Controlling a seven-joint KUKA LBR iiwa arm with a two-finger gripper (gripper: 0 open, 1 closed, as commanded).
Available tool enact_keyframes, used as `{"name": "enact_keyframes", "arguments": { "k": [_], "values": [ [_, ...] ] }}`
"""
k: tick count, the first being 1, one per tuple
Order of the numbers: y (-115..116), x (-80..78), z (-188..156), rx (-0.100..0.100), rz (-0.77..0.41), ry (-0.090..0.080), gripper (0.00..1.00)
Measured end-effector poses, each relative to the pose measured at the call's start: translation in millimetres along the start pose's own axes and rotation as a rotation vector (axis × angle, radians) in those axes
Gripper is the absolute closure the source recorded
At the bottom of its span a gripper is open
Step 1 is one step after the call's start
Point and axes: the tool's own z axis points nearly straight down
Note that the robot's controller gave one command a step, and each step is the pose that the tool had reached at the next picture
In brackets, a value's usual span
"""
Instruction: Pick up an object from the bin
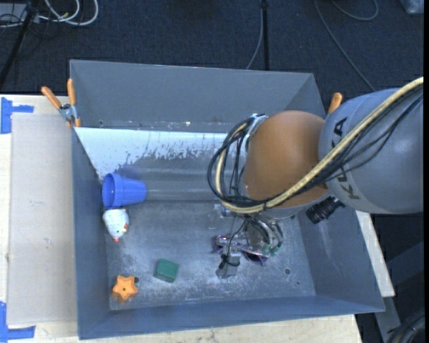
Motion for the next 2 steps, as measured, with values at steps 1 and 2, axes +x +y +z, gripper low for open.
{"name": "enact_keyframes", "arguments": {
  "k": [1, 2],
  "values": [
    [-39, -3.5, -3, -0.002, 0.005, 0.003, 0.0],
    [-61, -19.1, 29, 0.004, 0.072, -0.006, 0.0]
  ]
}}
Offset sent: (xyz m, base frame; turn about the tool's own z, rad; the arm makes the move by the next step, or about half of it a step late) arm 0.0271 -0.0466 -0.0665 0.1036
